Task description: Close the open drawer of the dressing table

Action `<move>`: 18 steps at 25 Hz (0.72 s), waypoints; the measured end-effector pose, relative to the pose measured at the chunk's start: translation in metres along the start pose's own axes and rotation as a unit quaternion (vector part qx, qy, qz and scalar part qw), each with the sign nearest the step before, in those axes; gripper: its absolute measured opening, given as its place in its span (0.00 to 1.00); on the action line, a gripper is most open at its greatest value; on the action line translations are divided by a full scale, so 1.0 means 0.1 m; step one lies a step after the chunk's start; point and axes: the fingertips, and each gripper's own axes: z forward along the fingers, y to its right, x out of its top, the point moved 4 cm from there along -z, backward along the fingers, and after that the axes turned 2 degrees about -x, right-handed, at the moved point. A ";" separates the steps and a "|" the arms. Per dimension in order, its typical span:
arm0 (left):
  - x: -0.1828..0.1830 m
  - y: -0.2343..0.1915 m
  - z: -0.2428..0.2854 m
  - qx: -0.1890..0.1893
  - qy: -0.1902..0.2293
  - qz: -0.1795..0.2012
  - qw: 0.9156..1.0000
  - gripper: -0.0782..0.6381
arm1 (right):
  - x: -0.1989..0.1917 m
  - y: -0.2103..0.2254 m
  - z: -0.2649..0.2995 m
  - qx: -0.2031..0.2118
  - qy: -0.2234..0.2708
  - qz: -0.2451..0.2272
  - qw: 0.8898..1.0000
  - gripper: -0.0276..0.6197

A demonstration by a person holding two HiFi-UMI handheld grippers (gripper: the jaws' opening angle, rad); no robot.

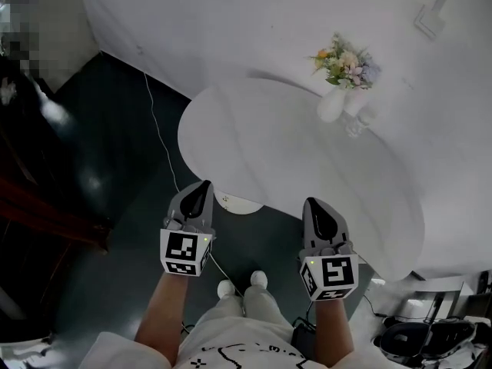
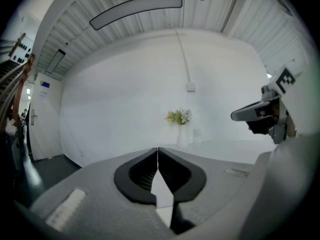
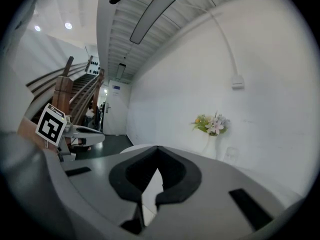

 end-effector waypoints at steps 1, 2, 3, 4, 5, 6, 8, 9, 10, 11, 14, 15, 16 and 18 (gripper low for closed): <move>0.08 0.01 -0.01 0.000 0.004 0.006 1.000 0.13 | 0.04 0.02 -0.01 -0.002 0.004 0.001 1.000 0.04; 0.15 0.02 -0.03 0.001 0.009 0.011 1.000 0.13 | 0.07 0.04 -0.02 -0.004 0.009 0.000 1.000 0.04; 0.23 0.04 -0.03 0.002 0.015 0.015 1.000 0.13 | 0.11 0.07 -0.03 -0.004 0.014 -0.002 1.000 0.04; 0.30 0.06 -0.04 0.005 0.020 0.019 1.000 0.13 | 0.15 0.10 -0.03 -0.004 0.020 -0.004 1.000 0.04; 0.38 0.08 -0.04 0.007 0.025 0.022 0.999 0.13 | 0.19 0.13 -0.04 -0.003 0.025 -0.007 1.000 0.04; 0.45 0.11 -0.05 0.010 0.030 0.026 0.999 0.13 | 0.23 0.17 -0.05 -0.002 0.030 -0.010 0.999 0.04; 0.58 0.18 -0.06 0.016 0.040 0.032 0.999 0.13 | 0.28 0.24 -0.07 0.003 0.041 -0.013 0.999 0.04; 0.63 0.22 -0.06 0.020 0.044 0.034 0.998 0.13 | 0.30 0.28 -0.08 0.006 0.045 -0.014 0.999 0.04; 0.69 0.27 -0.07 0.024 0.049 0.036 0.998 0.13 | 0.31 0.32 -0.09 0.011 0.048 -0.017 0.999 0.04; 0.74 0.31 -0.07 0.029 0.054 0.037 0.997 0.13 | 0.33 0.36 -0.10 0.015 0.051 -0.020 0.998 0.04; 0.91 0.44 -0.08 0.043 0.067 0.043 0.996 0.13 | 0.41 0.51 -0.12 0.028 0.063 -0.029 0.997 0.04; 0.97 0.48 -0.07 0.048 0.072 0.046 0.995 0.13 | 0.44 0.56 -0.13 0.032 0.067 -0.031 0.997 0.04; 1.02 0.52 -0.07 0.052 0.078 0.049 0.994 0.13 | 0.46 0.62 -0.13 0.035 0.072 -0.032 0.996 0.04; 1.12 0.62 -0.06 0.059 0.087 0.053 0.993 0.13 | 0.50 0.73 -0.15 0.040 0.081 -0.033 0.995 0.04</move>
